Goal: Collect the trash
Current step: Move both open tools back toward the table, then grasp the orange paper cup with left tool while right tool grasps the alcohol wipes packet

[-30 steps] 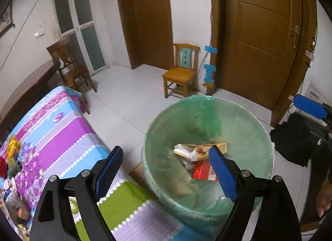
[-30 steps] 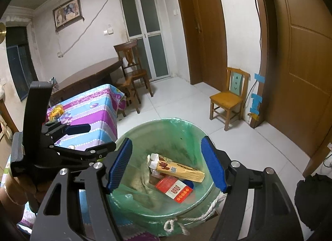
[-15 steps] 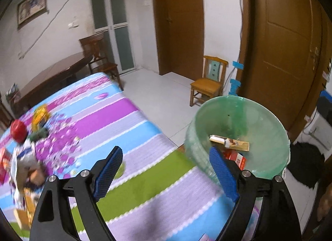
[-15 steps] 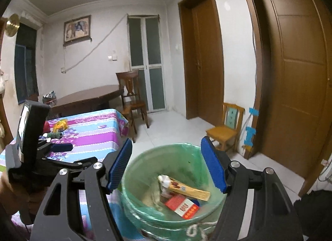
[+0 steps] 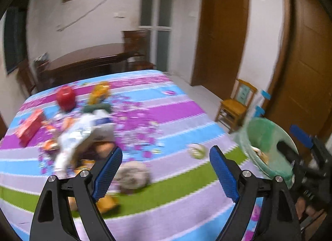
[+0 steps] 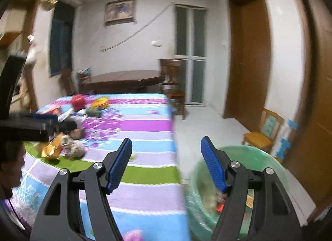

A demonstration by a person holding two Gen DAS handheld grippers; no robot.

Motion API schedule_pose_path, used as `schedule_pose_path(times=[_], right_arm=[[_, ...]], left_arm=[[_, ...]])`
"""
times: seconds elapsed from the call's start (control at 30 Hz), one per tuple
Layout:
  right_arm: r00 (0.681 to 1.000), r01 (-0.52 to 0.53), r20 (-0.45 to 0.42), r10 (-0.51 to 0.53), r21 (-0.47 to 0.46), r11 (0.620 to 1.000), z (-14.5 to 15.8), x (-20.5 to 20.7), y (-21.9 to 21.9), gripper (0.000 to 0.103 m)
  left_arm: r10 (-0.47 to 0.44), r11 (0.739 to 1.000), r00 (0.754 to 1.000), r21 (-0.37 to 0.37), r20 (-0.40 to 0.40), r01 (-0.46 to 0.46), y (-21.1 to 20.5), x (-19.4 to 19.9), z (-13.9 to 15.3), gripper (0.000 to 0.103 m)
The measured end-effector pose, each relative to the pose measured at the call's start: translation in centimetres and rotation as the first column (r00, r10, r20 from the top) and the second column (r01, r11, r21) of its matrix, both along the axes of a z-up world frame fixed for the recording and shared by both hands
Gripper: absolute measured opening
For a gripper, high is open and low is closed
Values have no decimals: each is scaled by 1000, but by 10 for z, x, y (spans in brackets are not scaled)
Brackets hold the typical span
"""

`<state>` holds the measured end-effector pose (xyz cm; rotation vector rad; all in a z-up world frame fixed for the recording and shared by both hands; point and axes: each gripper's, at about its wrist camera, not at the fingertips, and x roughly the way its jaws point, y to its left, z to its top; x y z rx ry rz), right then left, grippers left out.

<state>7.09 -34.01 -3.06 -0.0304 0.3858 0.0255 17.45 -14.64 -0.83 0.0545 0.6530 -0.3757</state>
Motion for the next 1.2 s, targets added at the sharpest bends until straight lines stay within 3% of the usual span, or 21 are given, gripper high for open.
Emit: schedule_pose_path(times=[0.13, 0.33, 0.47, 0.6, 0.7, 0.77, 0.9, 0.97, 1.1, 1.2], right_arm=[[988, -156, -19, 155, -62, 986, 3, 24, 45, 67], [939, -342, -72, 335, -134, 930, 4, 50, 105, 73], [865, -501, -117, 487, -154, 852, 3, 49, 151, 73], [836, -548, -148, 528, -231, 804, 6, 64, 181, 73], [815, -579, -164, 556, -263, 771, 10, 93, 191, 81], [754, -657, -207, 624, -256, 709, 13, 120, 196, 88], [665, -747, -303, 683, -289, 599, 11, 161, 203, 92], [588, -809, -376, 717, -274, 520, 9, 180, 209, 95], [537, -843, -430, 726, -309, 441, 4, 209, 218, 95], [509, -861, -479, 715, -281, 425, -3, 226, 220, 94]], left_arm=[[108, 993, 994, -35, -8, -109, 61, 15, 13, 87], [268, 957, 960, -94, -82, -275, 147, 53, 18, 88], [295, 939, 945, -138, -141, -314, 185, 85, 16, 88], [302, 918, 926, -193, -228, -347, 206, 125, 5, 88], [295, 910, 911, -207, -287, -360, 210, 150, -6, 88], [283, 913, 905, -198, -318, -356, 207, 166, -16, 88], [271, 924, 890, -158, -366, -347, 202, 189, -35, 88], [272, 920, 883, -166, -382, -355, 205, 196, -40, 88], [253, 912, 881, -206, -401, -355, 212, 206, -46, 86], [238, 916, 875, -203, -422, -347, 214, 212, -53, 75]])
